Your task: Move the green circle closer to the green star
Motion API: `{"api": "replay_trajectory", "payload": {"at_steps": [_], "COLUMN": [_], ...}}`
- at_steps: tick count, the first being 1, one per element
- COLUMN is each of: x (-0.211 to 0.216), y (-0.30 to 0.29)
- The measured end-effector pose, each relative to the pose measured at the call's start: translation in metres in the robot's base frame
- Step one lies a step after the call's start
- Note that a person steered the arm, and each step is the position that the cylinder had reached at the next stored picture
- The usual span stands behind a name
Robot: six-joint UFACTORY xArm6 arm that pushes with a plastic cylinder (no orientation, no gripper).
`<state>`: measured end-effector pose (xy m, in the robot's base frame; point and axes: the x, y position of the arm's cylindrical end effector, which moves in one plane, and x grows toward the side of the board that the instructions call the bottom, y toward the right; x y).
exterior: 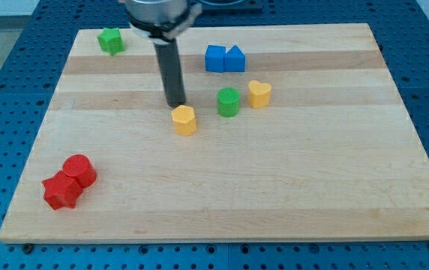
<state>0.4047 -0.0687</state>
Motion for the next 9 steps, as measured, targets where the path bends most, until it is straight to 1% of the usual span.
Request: {"api": "replay_trajectory", "payload": {"at_steps": [1,2,3,4,6,7,9], "x": [0.026,0.042,0.040,0.020,0.012,-0.003,-0.039], "y": [0.041,0.086,0.118,0.114,0.046,0.031,0.045]}}
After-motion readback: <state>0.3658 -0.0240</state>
